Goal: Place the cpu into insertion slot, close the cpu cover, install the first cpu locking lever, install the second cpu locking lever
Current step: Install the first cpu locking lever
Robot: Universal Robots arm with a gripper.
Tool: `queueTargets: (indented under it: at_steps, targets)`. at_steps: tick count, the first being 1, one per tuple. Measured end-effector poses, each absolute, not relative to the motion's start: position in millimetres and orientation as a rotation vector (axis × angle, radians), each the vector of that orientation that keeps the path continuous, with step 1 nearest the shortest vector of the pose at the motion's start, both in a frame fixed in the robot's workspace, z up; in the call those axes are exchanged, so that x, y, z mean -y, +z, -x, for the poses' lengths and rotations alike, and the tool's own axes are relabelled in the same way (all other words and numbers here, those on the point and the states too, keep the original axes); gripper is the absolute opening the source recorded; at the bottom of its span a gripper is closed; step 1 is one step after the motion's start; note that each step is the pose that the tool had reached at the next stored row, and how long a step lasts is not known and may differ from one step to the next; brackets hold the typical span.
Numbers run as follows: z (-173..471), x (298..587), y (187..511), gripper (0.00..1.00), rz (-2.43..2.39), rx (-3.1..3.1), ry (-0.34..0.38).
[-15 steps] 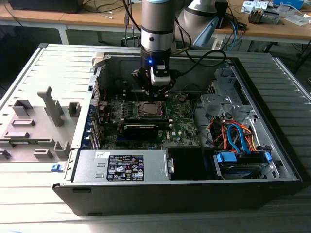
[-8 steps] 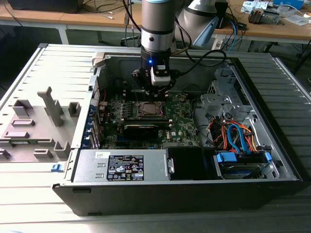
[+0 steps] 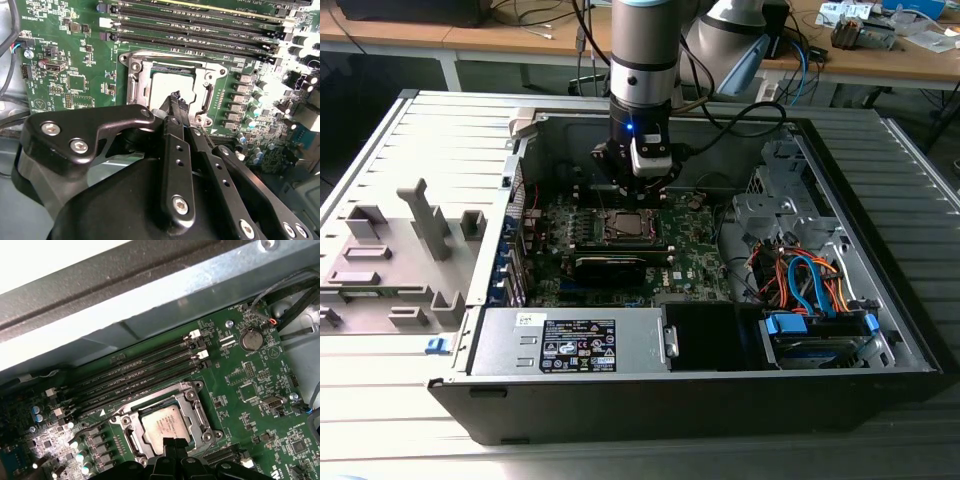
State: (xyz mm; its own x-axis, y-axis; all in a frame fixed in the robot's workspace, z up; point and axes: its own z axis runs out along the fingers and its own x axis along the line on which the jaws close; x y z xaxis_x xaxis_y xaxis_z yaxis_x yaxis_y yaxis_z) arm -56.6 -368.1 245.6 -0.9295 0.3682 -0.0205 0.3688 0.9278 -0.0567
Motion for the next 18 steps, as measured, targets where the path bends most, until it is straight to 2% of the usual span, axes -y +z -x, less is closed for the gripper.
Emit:
queueTargets:
  at_steps: [18]
  targets:
    - [56.6, 368.0, 245.6, 0.11, -0.552, -3.081, -0.093]
